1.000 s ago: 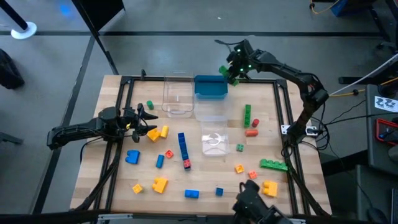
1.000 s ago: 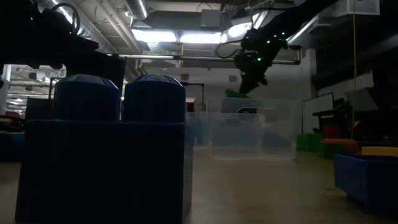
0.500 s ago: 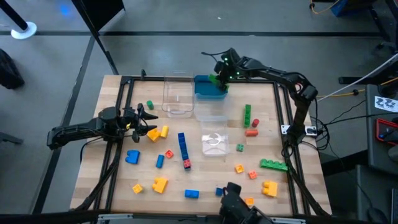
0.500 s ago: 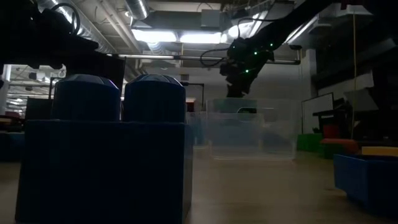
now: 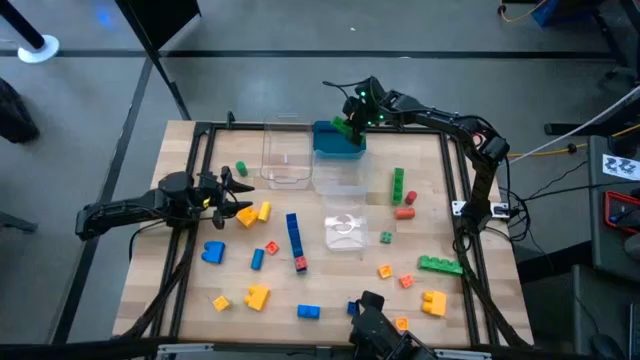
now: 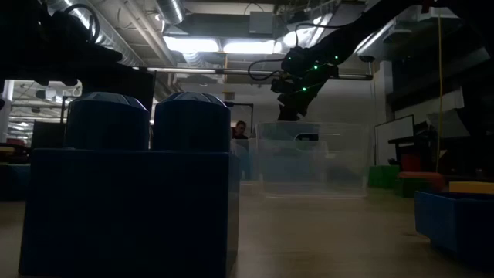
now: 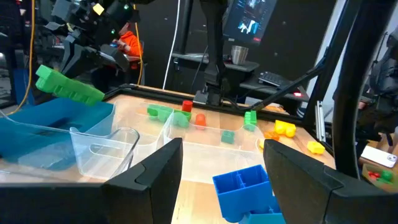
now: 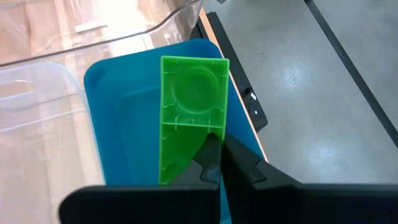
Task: Sort blocks by size
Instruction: Put the green 4 stud large game piece into the blue bin, then put the green cylindrical block into the top left transparent bin
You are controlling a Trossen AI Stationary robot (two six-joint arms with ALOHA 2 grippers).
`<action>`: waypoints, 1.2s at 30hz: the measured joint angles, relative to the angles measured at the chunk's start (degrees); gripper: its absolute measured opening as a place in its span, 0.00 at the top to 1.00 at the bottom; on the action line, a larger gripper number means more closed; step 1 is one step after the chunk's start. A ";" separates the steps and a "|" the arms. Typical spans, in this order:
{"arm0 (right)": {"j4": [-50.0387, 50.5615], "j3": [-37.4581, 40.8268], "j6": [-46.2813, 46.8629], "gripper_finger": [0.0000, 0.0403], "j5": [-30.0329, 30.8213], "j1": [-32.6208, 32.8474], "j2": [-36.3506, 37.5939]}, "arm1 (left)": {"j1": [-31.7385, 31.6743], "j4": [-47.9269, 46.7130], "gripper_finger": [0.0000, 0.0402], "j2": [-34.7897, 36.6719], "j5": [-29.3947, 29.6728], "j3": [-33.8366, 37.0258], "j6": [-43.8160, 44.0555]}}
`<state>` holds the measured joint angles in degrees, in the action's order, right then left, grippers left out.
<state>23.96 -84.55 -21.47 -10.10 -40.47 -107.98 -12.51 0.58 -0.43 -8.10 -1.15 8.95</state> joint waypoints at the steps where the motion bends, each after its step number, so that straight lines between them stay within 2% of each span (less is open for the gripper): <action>1: -0.04 0.00 0.00 0.98 0.01 -0.02 0.00 | 0.00 0.00 0.48 0.02 0.00 0.00 0.00; 6: 0.07 0.00 0.05 0.86 -0.01 0.00 0.01 | 0.00 -0.04 0.48 0.01 1.35 0.00 -0.04; 13: 0.07 0.00 0.15 0.69 3.80 0.00 0.02 | 0.00 -0.11 0.48 0.00 14.19 0.00 4.52; 18: 1.78 -1.17 -0.01 0.66 6.05 0.00 0.04 | 0.00 -0.02 0.48 -0.02 21.93 -0.35 5.18; 24: 11.89 -8.95 -1.56 0.65 6.04 0.00 0.09 | -0.01 -1.03 0.48 -2.91 28.96 -5.13 2.67; 30: 23.87 -18.44 -2.66 0.65 6.02 0.00 0.15 | -0.02 -15.44 0.48 -11.50 37.46 -15.05 4.40; 33: 30.05 -22.33 -2.84 0.65 5.26 -0.02 0.52 | -0.02 -24.60 0.48 -16.85 38.92 -19.34 8.97; 36: 34.17 -23.32 -2.95 0.65 1.62 -0.04 2.24 | -0.59 -31.48 0.48 -21.99 39.21 -21.50 13.80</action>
<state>58.12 -107.87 -24.43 -8.47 -40.51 -105.75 -13.10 -30.90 -22.41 31.11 -22.65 22.75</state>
